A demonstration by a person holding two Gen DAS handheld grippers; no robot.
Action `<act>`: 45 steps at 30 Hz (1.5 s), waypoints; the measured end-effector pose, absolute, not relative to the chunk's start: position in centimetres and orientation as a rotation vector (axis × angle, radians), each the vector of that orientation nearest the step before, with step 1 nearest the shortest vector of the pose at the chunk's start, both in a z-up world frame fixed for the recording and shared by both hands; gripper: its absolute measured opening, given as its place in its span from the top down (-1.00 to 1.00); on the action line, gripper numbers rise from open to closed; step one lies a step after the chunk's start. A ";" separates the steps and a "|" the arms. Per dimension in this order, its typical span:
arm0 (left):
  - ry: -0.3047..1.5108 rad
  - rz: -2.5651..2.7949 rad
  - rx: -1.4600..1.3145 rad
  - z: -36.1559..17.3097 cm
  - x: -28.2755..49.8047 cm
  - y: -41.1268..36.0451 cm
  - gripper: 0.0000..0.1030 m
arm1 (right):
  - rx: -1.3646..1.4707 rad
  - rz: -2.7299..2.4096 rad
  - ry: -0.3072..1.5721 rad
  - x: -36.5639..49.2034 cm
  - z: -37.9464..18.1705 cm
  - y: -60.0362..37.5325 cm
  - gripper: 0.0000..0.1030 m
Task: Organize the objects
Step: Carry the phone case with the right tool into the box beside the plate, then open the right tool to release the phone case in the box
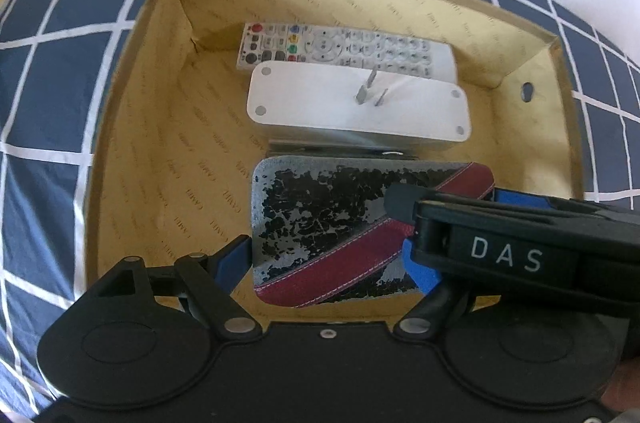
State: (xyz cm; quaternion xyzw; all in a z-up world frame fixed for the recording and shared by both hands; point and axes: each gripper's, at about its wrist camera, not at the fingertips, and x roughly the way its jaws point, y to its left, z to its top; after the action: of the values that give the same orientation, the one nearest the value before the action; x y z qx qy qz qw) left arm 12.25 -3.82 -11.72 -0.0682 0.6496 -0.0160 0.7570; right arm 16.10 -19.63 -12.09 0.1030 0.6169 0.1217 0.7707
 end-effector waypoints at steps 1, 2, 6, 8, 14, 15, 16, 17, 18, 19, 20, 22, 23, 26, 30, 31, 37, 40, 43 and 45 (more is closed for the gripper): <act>1.424 -0.039 -0.148 -12.1 12.5 -3.8 -0.56 | 0.224 0.260 1.345 16.3 -12.5 -19.6 -0.55; 1.431 -0.043 -0.146 -12.4 12.8 -3.7 -0.56 | 0.227 0.255 1.352 16.5 -12.8 -19.6 -0.55; 1.454 -0.064 -0.131 -13.6 13.7 -3.7 -0.56 | 0.242 0.230 1.375 17.1 -14.0 -19.7 -0.55; 1.464 -0.070 -0.122 -14.0 14.0 -3.7 -0.56 | 0.253 0.221 1.386 17.3 -14.6 -19.7 -0.55; 1.481 -0.079 -0.116 -14.8 14.6 -3.5 -0.56 | 0.264 0.207 1.405 17.9 -15.5 -19.5 -0.55; 1.484 -0.079 -0.117 -14.9 14.7 -3.4 -0.56 | 0.264 0.206 1.407 18.0 -15.6 -19.5 -0.55; 1.486 -0.080 -0.120 -15.0 14.7 -3.4 -0.56 | 0.262 0.205 1.410 18.1 -15.7 -19.4 -0.55; 1.488 -0.079 -0.124 -15.1 14.7 -3.3 -0.56 | 0.259 0.205 1.412 18.2 -15.7 -19.4 -0.55; 1.491 -0.078 -0.130 -15.2 14.7 -3.2 -0.56 | 0.256 0.204 1.414 18.2 -15.8 -19.4 -0.55; 1.494 -0.079 -0.132 -15.3 14.7 -3.2 -0.56 | 0.255 0.202 1.417 18.3 -15.9 -19.3 -0.55; 1.494 -0.079 -0.134 -15.4 14.7 -3.1 -0.56 | 0.254 0.200 1.420 18.3 -16.0 -19.3 -0.55; 1.496 -0.080 -0.141 -15.5 14.7 -3.0 -0.56 | 0.252 0.195 1.425 18.5 -16.2 -19.3 -0.55; 1.496 -0.080 -0.145 -15.5 14.7 -2.9 -0.56 | 0.249 0.192 1.428 18.5 -16.2 -19.3 -0.55; 1.499 -0.076 -0.154 -15.6 14.6 -2.7 -0.56 | 0.247 0.189 1.433 18.7 -16.3 -19.2 -0.55; 1.491 -0.075 -0.148 -15.4 14.3 -2.8 -0.55 | 0.240 0.191 1.434 18.7 -16.3 -19.1 -0.55; 1.486 -0.080 -0.139 -15.3 14.3 -2.8 -0.54 | 0.241 0.194 1.436 18.7 -16.4 -19.1 -0.55; 1.468 -0.072 -0.129 -14.6 14.1 -2.2 -0.56 | 0.229 0.190 1.422 18.8 -15.8 -19.0 -0.55; 1.455 -0.058 -0.133 -14.0 13.7 -1.7 -0.57 | 0.219 0.186 1.407 18.7 -15.3 -19.3 -0.55; 1.439 -0.042 -0.134 -13.2 13.6 -1.1 -0.58 | 0.214 0.181 1.389 18.4 -14.4 -19.6 -0.55; 1.427 -0.032 -0.140 -12.5 13.0 -0.6 -0.58 | 0.210 0.176 1.376 18.2 -13.7 -19.8 -0.55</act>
State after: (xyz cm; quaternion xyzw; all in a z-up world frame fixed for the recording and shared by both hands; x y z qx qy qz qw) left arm 12.95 -0.57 -12.51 -0.0640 0.6538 -0.0145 0.7538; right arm 18.23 -19.76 -13.68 0.0966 0.6329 0.0811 0.7639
